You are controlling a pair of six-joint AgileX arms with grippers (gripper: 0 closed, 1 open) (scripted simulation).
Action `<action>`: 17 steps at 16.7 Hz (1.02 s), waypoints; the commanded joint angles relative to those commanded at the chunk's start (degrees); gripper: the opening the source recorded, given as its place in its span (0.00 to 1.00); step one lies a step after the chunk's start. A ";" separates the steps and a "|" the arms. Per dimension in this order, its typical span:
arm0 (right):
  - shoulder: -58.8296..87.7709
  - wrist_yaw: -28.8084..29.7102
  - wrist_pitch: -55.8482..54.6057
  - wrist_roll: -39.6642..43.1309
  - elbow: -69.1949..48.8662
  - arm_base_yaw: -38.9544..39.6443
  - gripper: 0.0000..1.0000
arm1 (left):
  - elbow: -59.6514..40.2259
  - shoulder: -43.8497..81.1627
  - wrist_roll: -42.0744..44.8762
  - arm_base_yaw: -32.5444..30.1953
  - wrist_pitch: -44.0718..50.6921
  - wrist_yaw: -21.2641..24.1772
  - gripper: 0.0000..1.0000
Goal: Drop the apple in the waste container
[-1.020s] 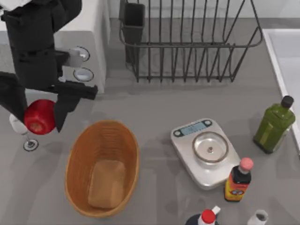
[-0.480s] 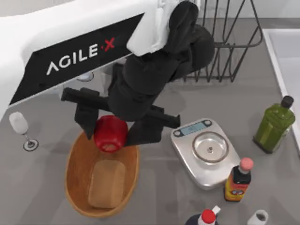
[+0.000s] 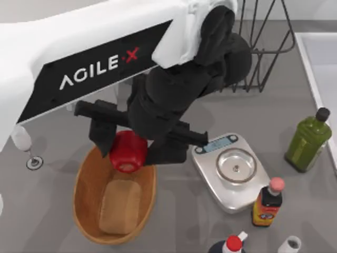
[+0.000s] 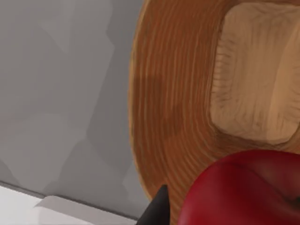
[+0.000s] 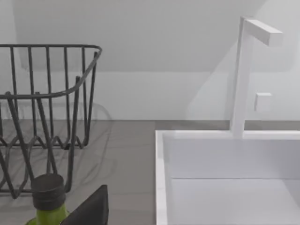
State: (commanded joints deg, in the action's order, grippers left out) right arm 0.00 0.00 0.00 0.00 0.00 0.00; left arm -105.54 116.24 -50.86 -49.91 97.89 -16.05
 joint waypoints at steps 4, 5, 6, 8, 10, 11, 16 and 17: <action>0.00 0.00 0.00 0.00 0.00 0.00 1.00 | 5.13 -1.19 1.29 0.42 -4.49 -0.21 0.00; 0.00 0.00 0.00 0.00 0.00 0.00 1.00 | 7.20 -1.55 1.67 0.63 -6.16 -0.16 0.00; 0.00 0.00 0.00 0.00 0.00 0.00 1.00 | 9.36 -1.85 2.02 0.89 -7.95 -0.10 0.00; 0.00 0.00 0.00 0.00 0.00 0.00 1.00 | 13.70 -2.21 2.52 1.49 -11.42 -0.08 0.00; 0.00 0.00 0.00 0.00 0.00 0.00 1.00 | 17.18 -2.43 2.64 2.06 -14.35 -0.39 0.00; 0.00 0.00 0.00 0.00 0.00 0.00 1.00 | 18.27 -2.63 2.62 2.29 -15.55 -0.65 0.00; 0.00 0.00 0.00 0.00 0.00 0.00 1.00 | 19.06 -2.92 2.52 2.54 -16.75 -1.01 0.00; 0.00 0.00 0.00 0.00 0.00 0.00 1.00 | 19.06 -2.92 2.52 2.54 -16.75 -1.01 0.08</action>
State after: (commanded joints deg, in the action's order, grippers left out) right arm 0.00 0.00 0.00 0.00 0.00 0.00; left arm -86.49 113.32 -48.34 -47.37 81.14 -17.06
